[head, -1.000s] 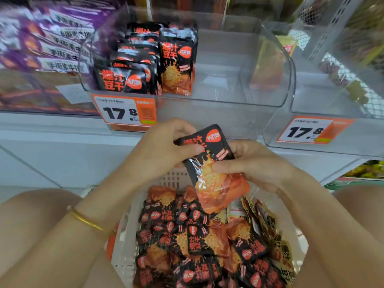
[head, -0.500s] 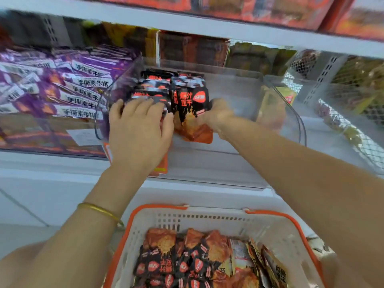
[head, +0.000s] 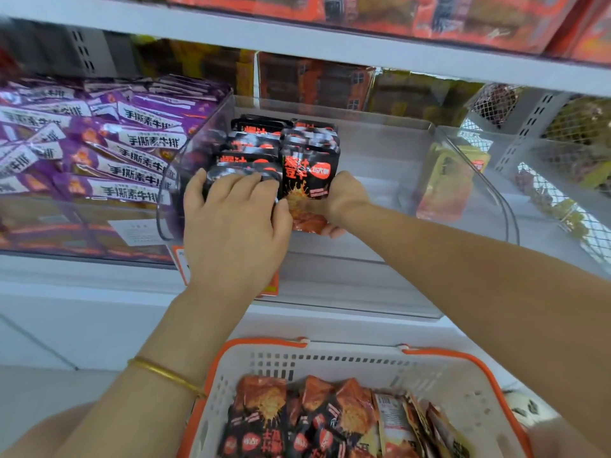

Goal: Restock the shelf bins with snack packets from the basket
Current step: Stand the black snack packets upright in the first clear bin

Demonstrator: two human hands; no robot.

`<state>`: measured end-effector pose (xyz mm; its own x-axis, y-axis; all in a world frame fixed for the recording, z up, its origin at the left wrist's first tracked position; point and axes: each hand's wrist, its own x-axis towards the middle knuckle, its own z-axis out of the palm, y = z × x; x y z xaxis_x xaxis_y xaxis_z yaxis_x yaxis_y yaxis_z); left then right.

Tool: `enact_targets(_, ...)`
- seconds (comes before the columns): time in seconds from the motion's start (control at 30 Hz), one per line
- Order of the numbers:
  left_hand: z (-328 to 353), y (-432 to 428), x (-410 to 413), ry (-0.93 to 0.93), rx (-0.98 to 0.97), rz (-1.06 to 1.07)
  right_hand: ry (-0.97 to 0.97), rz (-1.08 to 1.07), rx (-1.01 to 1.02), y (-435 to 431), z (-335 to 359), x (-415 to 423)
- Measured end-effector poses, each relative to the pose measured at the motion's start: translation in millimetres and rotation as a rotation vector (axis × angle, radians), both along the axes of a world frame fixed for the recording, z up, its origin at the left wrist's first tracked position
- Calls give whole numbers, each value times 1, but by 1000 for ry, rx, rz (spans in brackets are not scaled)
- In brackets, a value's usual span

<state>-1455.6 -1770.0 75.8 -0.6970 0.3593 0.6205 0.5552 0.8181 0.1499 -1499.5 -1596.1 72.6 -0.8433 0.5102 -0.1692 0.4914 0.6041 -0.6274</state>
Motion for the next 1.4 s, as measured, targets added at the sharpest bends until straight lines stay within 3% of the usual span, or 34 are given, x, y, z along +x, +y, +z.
enact_targets(0.17, -1, -1, 0, 20, 24, -13, -15, -23, -193, 0, 9, 10)
enact_targets(0.3, 0, -4, 3, 80, 138, -82, -8, 44, -170, -5, 29, 30)
enact_targets(0.43, 4, -9, 31, 234, 227, -215, 312, 143, 2, -12, 66, 88)
enact_targets(0.53, -9, -8, 72, 153, 214, -354, 509, 242, -143, -19, 64, 162)
enact_targets(0.63, -43, -7, 101, -79, 46, -423, 200, 322, -200, -19, -9, 200)
enact_targets(0.73, -73, -3, 107, -352, -134, -424, -248, 427, 89, -9, -124, 197)
enact_targets(0.8, -83, 2, 106, -468, -225, -394, -412, 470, 156, -5, -194, 203)
enact_targets(0.9, -93, 10, 102, -535, -312, -342, -470, 528, 144, -15, -264, 224)
enact_targets(1.03, -100, 16, 99, -561, -380, -316, -465, 506, 269, -29, -286, 234)
enact_targets(1.27, -100, 15, 93, -679, -421, -271, -186, 264, -181, 18, -215, 204)
enact_targets(1.4, -95, 17, 91, -899, -330, -289, -96, 178, -457, 27, -157, 199)
